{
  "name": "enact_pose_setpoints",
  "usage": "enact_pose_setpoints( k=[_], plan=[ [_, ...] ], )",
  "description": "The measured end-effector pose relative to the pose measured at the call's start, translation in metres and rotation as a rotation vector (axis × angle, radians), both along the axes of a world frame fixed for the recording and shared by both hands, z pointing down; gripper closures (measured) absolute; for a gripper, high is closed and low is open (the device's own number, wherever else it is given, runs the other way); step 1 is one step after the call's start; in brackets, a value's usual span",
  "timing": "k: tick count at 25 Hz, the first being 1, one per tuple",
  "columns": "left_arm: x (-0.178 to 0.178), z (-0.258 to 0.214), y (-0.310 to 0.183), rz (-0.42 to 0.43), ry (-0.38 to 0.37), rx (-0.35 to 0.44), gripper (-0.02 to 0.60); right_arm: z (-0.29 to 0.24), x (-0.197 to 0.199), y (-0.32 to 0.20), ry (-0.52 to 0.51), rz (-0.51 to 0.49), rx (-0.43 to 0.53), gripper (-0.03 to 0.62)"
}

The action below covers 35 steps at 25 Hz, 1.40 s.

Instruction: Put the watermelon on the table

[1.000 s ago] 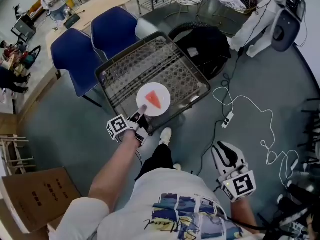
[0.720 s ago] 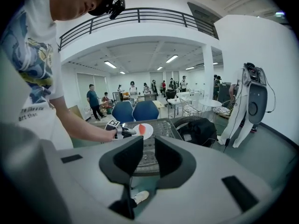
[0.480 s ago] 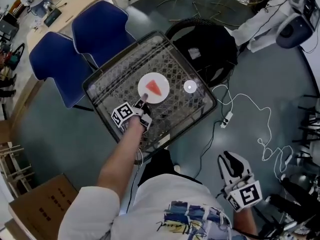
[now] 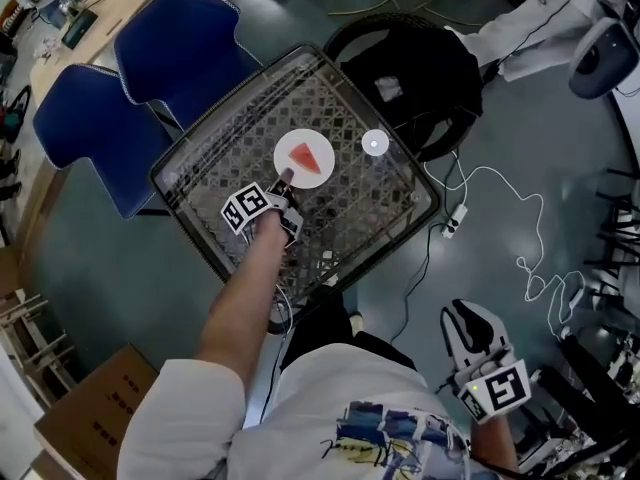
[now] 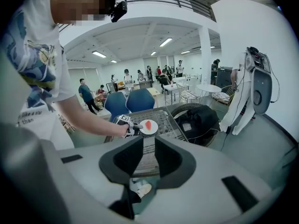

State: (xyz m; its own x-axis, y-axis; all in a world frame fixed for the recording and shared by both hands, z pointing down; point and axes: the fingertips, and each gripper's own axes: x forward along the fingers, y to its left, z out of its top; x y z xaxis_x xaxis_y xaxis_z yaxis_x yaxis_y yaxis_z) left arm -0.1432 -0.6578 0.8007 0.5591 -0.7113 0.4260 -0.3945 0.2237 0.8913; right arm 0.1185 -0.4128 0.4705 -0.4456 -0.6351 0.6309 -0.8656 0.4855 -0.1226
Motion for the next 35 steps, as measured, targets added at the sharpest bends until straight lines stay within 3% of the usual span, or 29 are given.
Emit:
enact_pose_setpoints(
  k=[9,16,24,35],
  plan=[
    [-0.001,0.006,-0.004,0.064,-0.171,-0.001,0.56,0.008,-0.001,-0.006,0.001,0.003,-0.02,0.533],
    [-0.005,0.008,-0.006,0.201,-0.496,-0.018,0.497,0.007,-0.004,-0.006,0.002,-0.01,-0.02,0.533],
    [-0.015,0.011,-0.006,0.269,-0.801,-0.02,0.46,0.005,-0.002,-0.003,0.002,-0.002,-0.016,0.533],
    [-0.029,-0.007,0.004,0.243,-0.838,0.007,0.46,0.009,0.002,0.007,-0.013,-0.013,0.014,0.534]
  ],
)
